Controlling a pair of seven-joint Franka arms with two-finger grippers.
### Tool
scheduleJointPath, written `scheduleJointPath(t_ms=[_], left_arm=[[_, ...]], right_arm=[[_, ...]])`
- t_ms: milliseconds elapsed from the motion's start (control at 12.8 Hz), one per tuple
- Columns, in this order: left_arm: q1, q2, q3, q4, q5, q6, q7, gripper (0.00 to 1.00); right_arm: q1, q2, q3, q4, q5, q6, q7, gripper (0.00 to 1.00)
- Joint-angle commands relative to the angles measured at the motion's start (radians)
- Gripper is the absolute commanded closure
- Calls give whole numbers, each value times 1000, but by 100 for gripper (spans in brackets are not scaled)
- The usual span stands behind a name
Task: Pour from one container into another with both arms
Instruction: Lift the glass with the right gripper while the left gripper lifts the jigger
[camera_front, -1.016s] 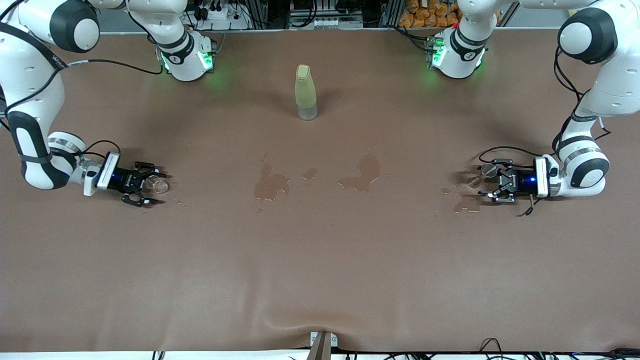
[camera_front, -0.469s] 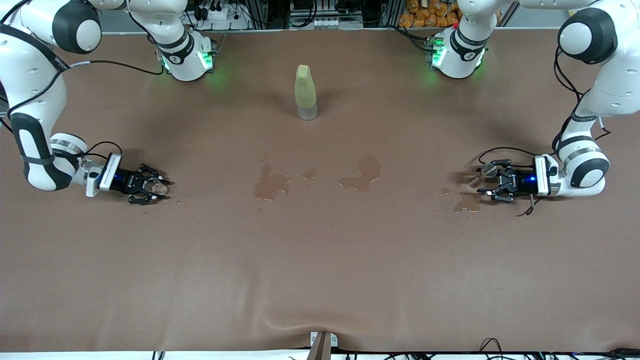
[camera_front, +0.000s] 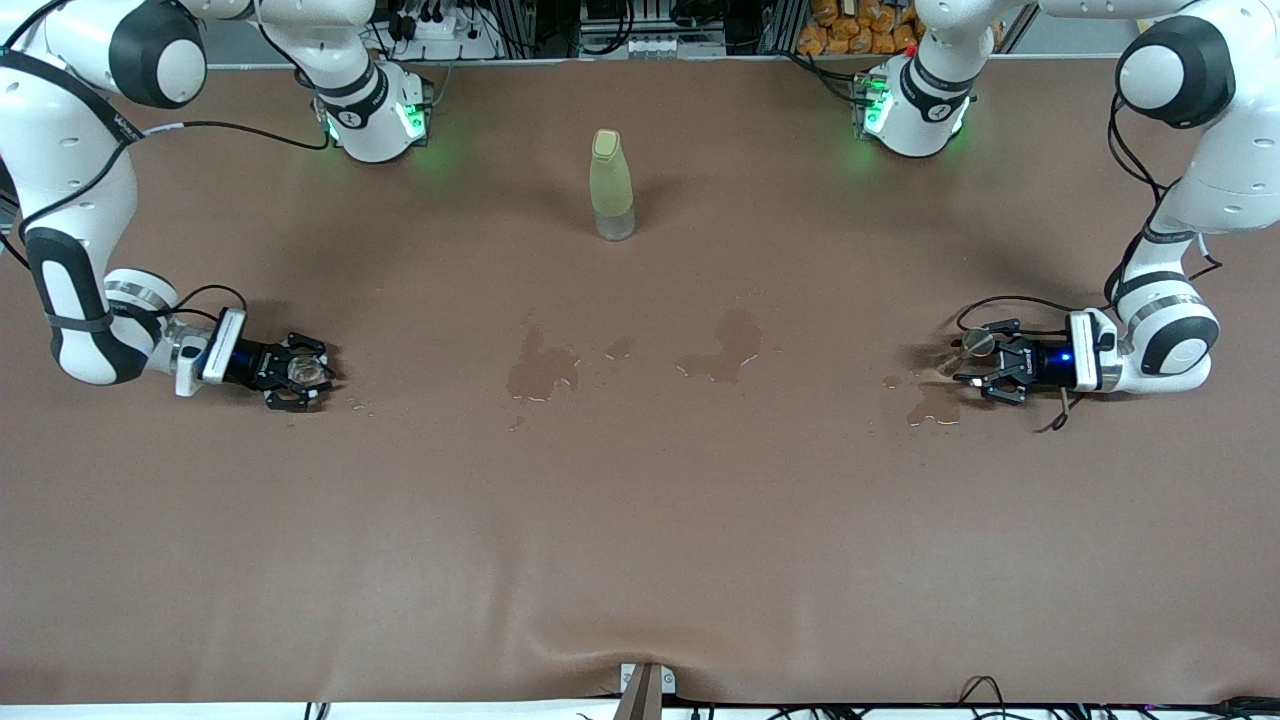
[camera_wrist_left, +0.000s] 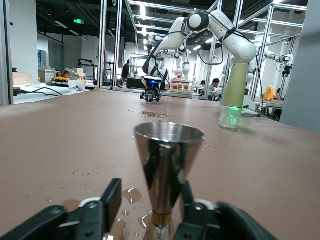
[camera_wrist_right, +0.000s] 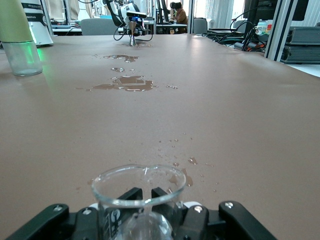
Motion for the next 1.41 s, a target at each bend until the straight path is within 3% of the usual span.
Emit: scheduleJointPath(t_ms=[0,547,782,1329], left_arm=[[6,16,1,11,-3,-14,48,54],[13,13,4,11,-2,-12,48,61],[13,11,3,9,0,-14,48,63],[13,6,3,-1,12,-21,48,78]], right_arm=[[8,-2,-15,-13,38,-43,-198,95],[19,-69,-16,16,11,-152,-4,97],[27,-155,-18,11,-34,-191,114,98],[43,-319,-19,-4,-92,-327,339,100]])
